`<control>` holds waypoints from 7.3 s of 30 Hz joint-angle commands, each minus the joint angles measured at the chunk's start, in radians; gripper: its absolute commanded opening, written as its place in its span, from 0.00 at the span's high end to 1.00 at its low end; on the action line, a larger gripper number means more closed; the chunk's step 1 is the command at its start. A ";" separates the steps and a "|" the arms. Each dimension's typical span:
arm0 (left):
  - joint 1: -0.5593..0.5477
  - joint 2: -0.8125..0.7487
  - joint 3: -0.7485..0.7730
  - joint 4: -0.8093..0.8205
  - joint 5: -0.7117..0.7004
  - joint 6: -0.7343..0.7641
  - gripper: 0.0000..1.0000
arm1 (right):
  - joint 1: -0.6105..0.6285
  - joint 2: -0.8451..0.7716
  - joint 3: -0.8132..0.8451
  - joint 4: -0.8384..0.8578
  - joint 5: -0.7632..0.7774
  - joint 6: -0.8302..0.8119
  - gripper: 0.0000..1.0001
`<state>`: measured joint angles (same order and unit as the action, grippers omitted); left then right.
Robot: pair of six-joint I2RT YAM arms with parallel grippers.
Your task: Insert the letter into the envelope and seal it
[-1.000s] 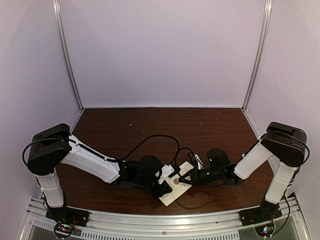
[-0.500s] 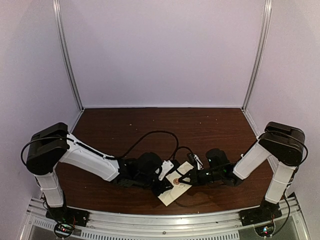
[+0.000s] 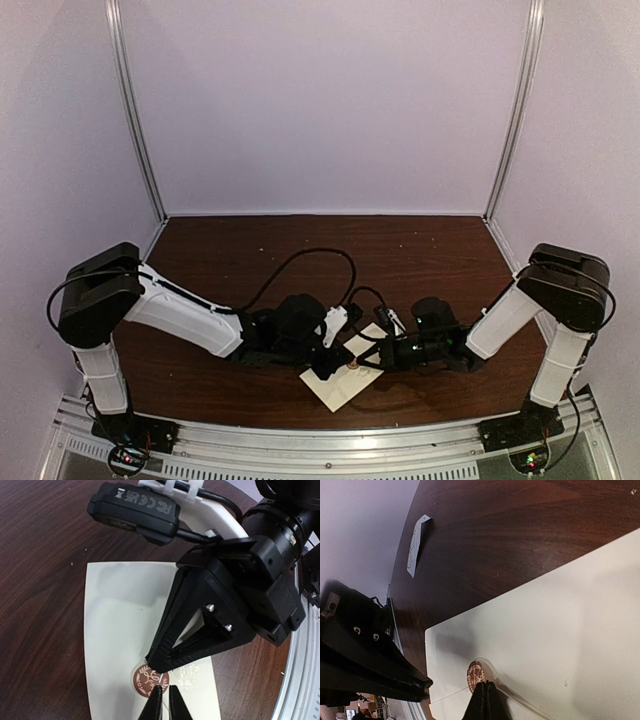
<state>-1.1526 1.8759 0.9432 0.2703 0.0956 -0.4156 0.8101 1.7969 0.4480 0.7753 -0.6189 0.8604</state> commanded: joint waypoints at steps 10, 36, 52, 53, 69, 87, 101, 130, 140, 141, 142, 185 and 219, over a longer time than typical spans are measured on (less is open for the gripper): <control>0.026 0.103 0.063 0.076 0.063 -0.019 0.96 | 0.005 0.020 0.004 -0.016 0.039 -0.011 1.00; 0.030 0.166 0.058 -0.080 0.099 -0.053 0.98 | 0.004 -0.008 0.016 -0.048 0.044 -0.008 0.94; 0.034 0.175 0.065 -0.105 0.076 -0.066 0.99 | -0.002 -0.228 0.035 -0.253 0.108 -0.065 0.83; 0.034 0.173 0.065 -0.100 0.077 -0.066 0.99 | -0.002 -0.224 0.037 -0.250 0.104 -0.062 0.88; 0.034 0.166 0.071 -0.090 0.079 -0.066 1.00 | 0.014 -0.096 0.078 -0.164 0.057 -0.050 1.00; 0.035 0.156 0.066 -0.095 0.068 -0.065 1.00 | 0.014 -0.038 0.071 -0.285 0.156 -0.056 1.00; 0.035 0.154 0.069 -0.101 0.056 -0.071 1.00 | 0.013 -0.090 0.001 -0.340 0.200 -0.061 1.00; 0.045 -0.143 -0.088 -0.093 -0.043 -0.129 0.88 | 0.037 -0.145 0.105 -0.258 0.045 -0.042 1.00; 0.052 -0.121 -0.091 -0.054 -0.004 -0.139 0.88 | 0.038 -0.065 0.120 -0.282 0.104 -0.028 1.00; 0.051 -0.111 -0.092 -0.045 0.017 -0.142 0.88 | 0.038 -0.062 0.119 -0.283 0.109 -0.026 1.00; 0.051 -0.102 -0.096 -0.032 0.034 -0.145 0.88 | 0.038 -0.059 0.117 -0.288 0.116 -0.025 1.00; 0.071 -0.004 -0.120 -0.052 0.043 -0.184 0.94 | 0.034 -0.120 0.052 -0.466 0.248 -0.056 1.00; 0.576 -0.395 -0.083 -0.048 -0.105 -0.023 0.11 | -0.299 -0.460 0.325 -0.734 0.428 -0.398 0.00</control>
<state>-0.7479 1.5448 0.9371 0.1368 -0.0235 -0.4782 0.6365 1.3106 0.7670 0.0570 -0.2409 0.5591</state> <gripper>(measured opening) 0.885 0.993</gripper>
